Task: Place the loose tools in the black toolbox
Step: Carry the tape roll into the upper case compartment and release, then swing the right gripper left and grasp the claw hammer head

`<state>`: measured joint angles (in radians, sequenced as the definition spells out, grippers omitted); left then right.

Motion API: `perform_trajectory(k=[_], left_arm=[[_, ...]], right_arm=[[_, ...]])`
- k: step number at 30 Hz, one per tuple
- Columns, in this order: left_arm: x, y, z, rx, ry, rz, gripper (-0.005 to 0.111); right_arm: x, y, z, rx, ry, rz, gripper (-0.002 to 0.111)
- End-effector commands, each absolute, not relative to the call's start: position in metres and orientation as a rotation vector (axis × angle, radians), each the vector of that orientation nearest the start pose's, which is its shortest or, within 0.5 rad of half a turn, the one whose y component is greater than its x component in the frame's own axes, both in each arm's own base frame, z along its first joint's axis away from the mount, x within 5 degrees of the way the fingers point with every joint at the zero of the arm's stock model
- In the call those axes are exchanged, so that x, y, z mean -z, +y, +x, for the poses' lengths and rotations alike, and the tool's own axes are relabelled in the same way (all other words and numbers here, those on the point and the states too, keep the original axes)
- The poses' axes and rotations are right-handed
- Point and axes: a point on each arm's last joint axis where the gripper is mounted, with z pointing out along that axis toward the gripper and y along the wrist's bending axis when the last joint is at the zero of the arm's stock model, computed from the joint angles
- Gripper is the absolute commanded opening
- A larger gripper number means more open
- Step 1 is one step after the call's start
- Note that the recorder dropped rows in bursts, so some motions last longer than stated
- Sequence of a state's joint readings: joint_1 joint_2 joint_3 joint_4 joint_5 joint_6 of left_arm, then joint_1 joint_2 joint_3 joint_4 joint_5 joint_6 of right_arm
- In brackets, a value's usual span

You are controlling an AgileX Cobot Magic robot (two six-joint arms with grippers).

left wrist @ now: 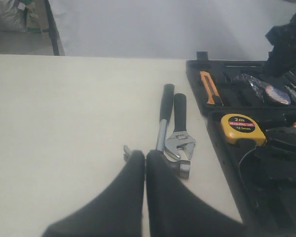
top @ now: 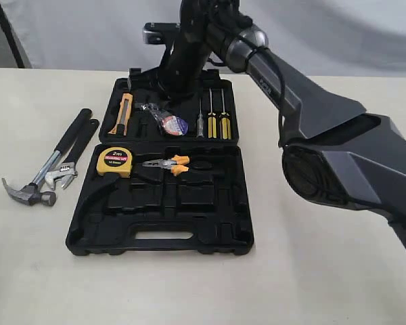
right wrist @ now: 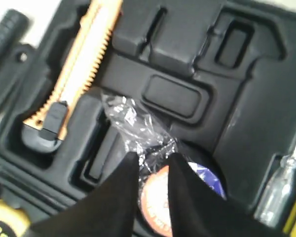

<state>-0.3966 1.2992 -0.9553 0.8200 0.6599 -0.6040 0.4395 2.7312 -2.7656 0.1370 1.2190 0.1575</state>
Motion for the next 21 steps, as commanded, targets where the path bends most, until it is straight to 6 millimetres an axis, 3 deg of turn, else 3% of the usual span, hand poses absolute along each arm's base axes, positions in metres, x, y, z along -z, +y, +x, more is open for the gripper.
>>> perform_trajectory(k=[1, 4, 7, 11, 14, 16, 18, 21], left_arm=[[-0.307, -0.066, 0.263, -0.348, 2.223, 0.306, 0.001], [-0.307, -0.066, 0.263, -0.348, 2.223, 0.306, 0.001], [-0.307, -0.066, 0.263, -0.348, 2.223, 0.306, 0.001], [-0.307, -0.066, 0.263, -0.348, 2.223, 0.306, 0.001], [-0.307, -0.066, 0.263, -0.348, 2.223, 0.306, 0.001], [-0.307, -0.066, 0.263, -0.348, 2.223, 0.306, 0.001], [-0.307, -0.066, 0.263, -0.348, 2.223, 0.306, 0.001], [-0.307, -0.066, 0.263, -0.348, 2.223, 0.306, 0.001]], right_arm=[[-0.148, 0.254, 0.503, -0.361, 2.730, -0.353, 0.020], [-0.126, 0.255, 0.503, -0.349, 2.776, -0.318, 0.025], [-0.125, 0.255, 0.503, -0.352, 2.779, -0.303, 0.035], [-0.159, 0.254, 0.502, -0.372, 2.718, -0.308, 0.048], [-0.203, 0.252, 0.498, -0.398, 2.639, -0.312, 0.051], [-0.221, 0.253, 0.495, -0.429, 2.609, -0.313, 0.051], [-0.234, 0.262, 0.487, -0.522, 2.587, -0.352, 0.051], [-0.237, 0.286, 0.473, -0.638, 2.577, -0.447, 0.050]])
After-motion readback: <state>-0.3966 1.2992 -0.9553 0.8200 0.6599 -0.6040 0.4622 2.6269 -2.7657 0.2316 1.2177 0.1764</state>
